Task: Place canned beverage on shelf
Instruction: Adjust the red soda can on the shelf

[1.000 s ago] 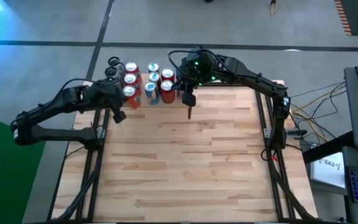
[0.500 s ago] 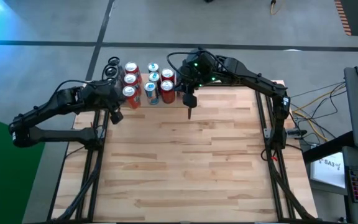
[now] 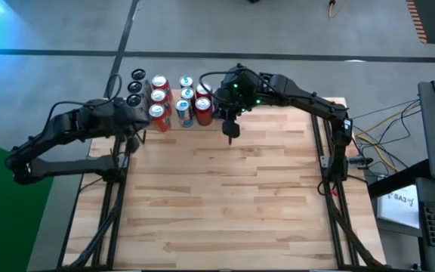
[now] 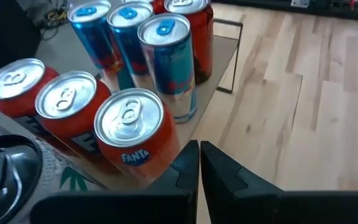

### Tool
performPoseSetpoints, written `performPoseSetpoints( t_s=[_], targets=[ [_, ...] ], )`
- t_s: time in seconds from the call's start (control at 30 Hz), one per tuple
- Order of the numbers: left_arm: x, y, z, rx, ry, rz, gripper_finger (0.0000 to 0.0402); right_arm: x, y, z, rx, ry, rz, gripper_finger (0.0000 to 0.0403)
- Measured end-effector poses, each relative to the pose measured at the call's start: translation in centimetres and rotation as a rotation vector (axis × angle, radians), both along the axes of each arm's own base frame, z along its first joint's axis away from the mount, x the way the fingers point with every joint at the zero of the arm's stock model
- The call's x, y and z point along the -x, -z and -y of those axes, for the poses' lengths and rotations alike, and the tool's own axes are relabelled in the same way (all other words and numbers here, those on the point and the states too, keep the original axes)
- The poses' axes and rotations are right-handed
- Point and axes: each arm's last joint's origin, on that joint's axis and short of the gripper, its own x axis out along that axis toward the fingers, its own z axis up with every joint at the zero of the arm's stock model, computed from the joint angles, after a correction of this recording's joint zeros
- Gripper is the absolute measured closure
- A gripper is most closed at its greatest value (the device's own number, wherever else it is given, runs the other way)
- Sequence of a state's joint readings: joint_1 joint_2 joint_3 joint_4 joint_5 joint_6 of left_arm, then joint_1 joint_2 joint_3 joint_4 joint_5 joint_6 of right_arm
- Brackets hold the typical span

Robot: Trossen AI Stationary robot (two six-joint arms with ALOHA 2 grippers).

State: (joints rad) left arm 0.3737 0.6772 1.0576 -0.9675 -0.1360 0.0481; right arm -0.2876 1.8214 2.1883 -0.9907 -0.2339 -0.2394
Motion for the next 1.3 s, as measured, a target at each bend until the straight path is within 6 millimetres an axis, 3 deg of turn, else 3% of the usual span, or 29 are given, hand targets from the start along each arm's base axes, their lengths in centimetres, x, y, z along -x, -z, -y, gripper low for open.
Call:
performPoseSetpoints(
  t_s=[0.3, 0.73, 1.17, 1.3],
  targets=[
    [0.2, 0.2, 0.2, 0.005, 0.022, 0.051, 0.0402, -1.0, 1.7, -1.2, 0.007, -0.044, -0.014, 0.0394],
    [-1.8, 3.3, -0.2, 0.030, 0.132, 0.120, 0.0402, -2.1, 3.5, -2.2, 0.038, -0.097, 0.003, 0.0394],
    [-2.4, 5.2, -0.5, 0.086, 0.088, 0.124, 0.0402, 0.3, 3.7, -2.8, 0.069, -0.091, 0.135, 0.0394],
    [-2.2, 5.5, -0.8, 0.053, -0.005, 0.097, 0.0402, 1.4, 3.9, -3.0, 0.081, -0.080, 0.190, 0.0394]
  ],
)
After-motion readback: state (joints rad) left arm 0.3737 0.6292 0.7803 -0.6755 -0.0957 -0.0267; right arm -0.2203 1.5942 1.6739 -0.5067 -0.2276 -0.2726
